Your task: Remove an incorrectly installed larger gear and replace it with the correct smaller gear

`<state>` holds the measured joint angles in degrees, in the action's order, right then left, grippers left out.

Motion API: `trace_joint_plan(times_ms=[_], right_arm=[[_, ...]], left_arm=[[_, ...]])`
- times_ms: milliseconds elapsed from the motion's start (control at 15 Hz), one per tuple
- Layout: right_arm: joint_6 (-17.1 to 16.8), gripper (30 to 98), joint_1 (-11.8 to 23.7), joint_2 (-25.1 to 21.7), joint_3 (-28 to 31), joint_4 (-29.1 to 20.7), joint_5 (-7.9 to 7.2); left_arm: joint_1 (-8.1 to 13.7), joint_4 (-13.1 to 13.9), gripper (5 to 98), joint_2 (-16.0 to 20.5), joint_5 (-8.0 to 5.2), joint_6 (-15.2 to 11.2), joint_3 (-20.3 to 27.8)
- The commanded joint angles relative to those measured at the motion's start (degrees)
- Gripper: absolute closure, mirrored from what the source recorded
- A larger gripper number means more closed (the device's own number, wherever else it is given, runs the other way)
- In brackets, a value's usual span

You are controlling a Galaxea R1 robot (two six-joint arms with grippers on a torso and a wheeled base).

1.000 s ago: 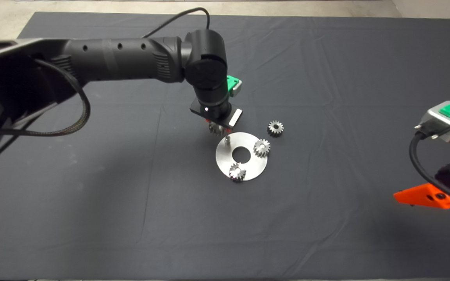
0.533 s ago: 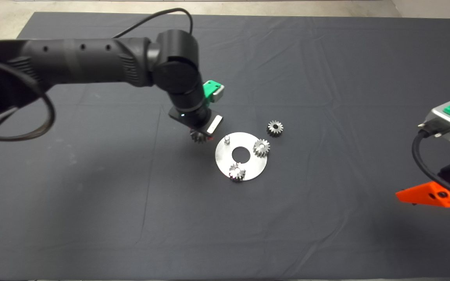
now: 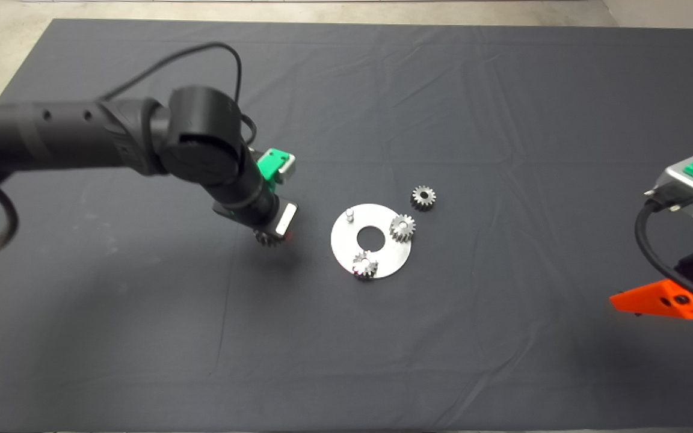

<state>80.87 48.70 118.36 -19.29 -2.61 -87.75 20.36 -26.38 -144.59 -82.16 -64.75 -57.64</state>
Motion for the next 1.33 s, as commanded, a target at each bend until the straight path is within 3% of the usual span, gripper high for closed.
trace_joint_plan(times_ms=[0, 1267], right_arm=[[0.3, 31.7, 0.8, 0.0, 0.1, -1.2, -0.67], [0.3, 31.7, 0.8, 0.0, 0.1, -1.2, -0.67]], left_arm=[[1.4, -0.9, 60.7, 0.7, -0.45, -0.4, 1.8], [0.3, -1.2, 56.0, 0.9, -0.19, -0.6, 2.1]])
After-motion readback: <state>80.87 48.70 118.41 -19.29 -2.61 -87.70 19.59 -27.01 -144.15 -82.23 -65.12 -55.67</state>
